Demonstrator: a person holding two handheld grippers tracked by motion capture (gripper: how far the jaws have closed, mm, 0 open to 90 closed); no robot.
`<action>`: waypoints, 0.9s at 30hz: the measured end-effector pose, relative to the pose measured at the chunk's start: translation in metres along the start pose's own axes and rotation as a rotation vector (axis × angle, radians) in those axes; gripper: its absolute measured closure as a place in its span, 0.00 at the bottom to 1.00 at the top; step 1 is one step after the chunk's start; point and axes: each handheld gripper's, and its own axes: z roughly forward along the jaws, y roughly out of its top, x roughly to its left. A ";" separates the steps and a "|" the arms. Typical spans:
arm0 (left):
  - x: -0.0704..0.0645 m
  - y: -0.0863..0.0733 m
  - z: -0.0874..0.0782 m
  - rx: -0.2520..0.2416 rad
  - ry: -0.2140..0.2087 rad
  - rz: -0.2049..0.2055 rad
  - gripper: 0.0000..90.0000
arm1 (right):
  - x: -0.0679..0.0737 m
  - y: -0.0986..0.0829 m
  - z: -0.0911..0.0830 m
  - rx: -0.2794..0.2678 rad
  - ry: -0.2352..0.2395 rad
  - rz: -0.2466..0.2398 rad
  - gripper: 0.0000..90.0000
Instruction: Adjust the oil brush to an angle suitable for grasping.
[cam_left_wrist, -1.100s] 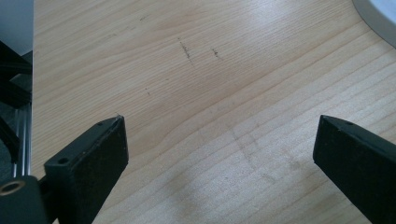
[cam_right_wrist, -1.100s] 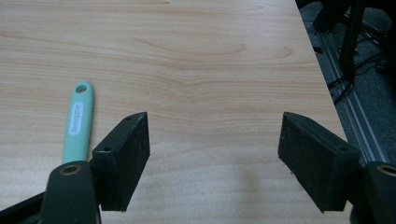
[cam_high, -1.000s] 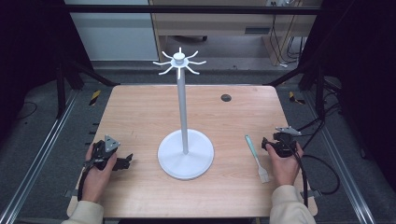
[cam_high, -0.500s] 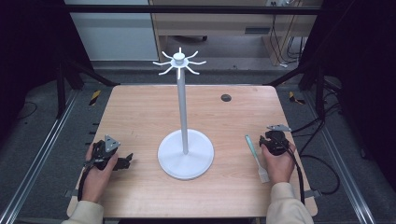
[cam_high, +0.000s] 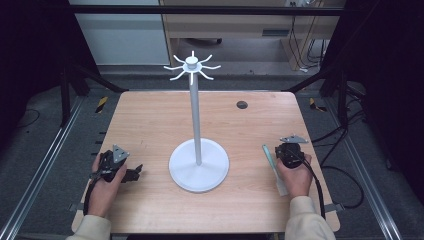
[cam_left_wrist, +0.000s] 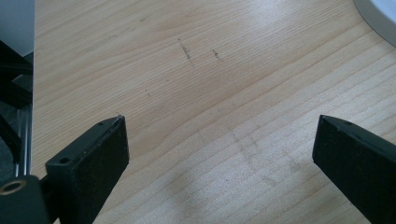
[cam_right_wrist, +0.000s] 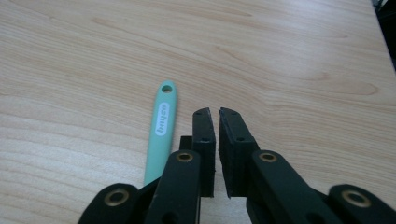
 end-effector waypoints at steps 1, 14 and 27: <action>0.000 0.000 0.000 0.000 0.000 0.001 0.04 | 0.002 -0.001 0.001 0.013 0.015 -0.004 0.99; -0.001 0.000 0.000 0.002 -0.003 0.006 0.04 | 0.009 -0.003 0.010 0.077 0.064 -0.035 1.00; -0.001 0.001 0.000 0.003 -0.006 0.008 0.03 | 0.016 -0.003 0.010 0.089 0.156 -0.049 1.00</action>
